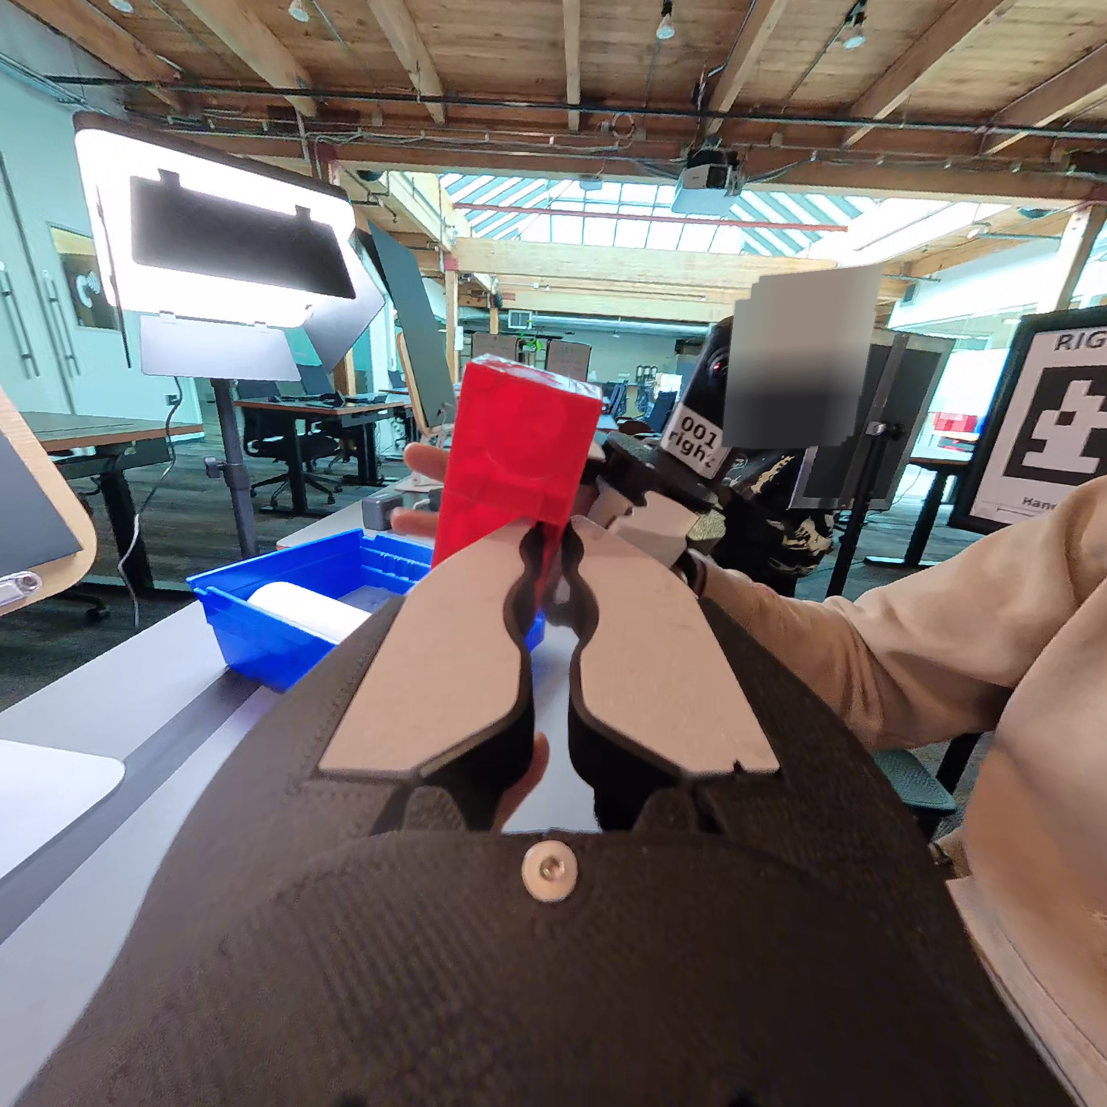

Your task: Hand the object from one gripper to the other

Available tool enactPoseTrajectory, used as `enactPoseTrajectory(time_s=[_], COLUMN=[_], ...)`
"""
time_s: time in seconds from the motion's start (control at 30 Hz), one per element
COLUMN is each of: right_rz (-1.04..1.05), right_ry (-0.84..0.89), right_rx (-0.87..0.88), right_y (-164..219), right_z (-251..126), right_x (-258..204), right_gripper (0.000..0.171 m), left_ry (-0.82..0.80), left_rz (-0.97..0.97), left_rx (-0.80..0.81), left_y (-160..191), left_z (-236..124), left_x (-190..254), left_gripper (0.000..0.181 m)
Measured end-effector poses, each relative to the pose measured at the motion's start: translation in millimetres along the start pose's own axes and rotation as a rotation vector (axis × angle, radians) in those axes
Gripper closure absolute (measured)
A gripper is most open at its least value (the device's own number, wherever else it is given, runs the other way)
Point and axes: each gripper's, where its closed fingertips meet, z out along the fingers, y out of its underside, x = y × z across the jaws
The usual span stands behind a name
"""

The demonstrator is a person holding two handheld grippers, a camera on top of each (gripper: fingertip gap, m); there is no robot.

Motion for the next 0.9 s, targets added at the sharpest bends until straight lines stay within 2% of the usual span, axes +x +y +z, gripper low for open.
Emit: enactPoseTrajectory(time_s=[0.1, 0.17, 0.27, 0.4, 0.6, 0.67, 0.73, 0.83, 0.9], right_rz=[0.003, 0.053, 0.128, 0.235, 0.170, 0.113, 0.073, -0.035, -0.066], right_ry=[0.044, -0.008, -0.130, -0.320, -0.317, -0.259, -0.239, -0.339, -0.411], right_rx=[0.034, 0.026, 0.025, -0.017, -0.079, -0.092, -0.149, -0.366, -0.440], right_y=[-3.7, -2.9, -3.3, 0.3, 5.9, 3.6, 5.1, 31.4, 43.4], right_z=[-4.6, -6.2, -9.6, -15.0, -14.2, -16.2, -24.2, -41.8, -45.5], right_x=[7.1, 3.5, -7.6, -27.2, -32.7, -25.2, -18.4, -32.0, -46.4], right_gripper=[0.133, 0.142, 0.145, 0.139, 0.141, 0.141, 0.141, 0.141, 0.141], left_ry=[0.007, 0.055, 0.126, 0.180, 0.143, 0.077, -0.016, -0.077, -0.026], left_rz=[0.003, -0.026, -0.062, -0.055, 0.014, 0.051, 0.133, 0.297, 0.346], left_rx=[-0.042, -0.074, -0.139, -0.204, -0.289, -0.301, -0.333, -0.416, -0.553], left_y=[7.6, 14.3, 27.5, 38.2, 46.2, 42.1, 33.9, 29.6, 49.0], left_z=[1.9, 3.8, 7.0, 8.9, 11.1, 7.6, -0.7, -7.5, -6.9], left_x=[0.4, 5.3, 13.7, 23.2, 25.6, 17.3, 7.7, 10.9, 24.1], left_gripper=[0.176, 0.176, 0.175, 0.175, 0.174, 0.150, 0.140, 0.125, 0.118])
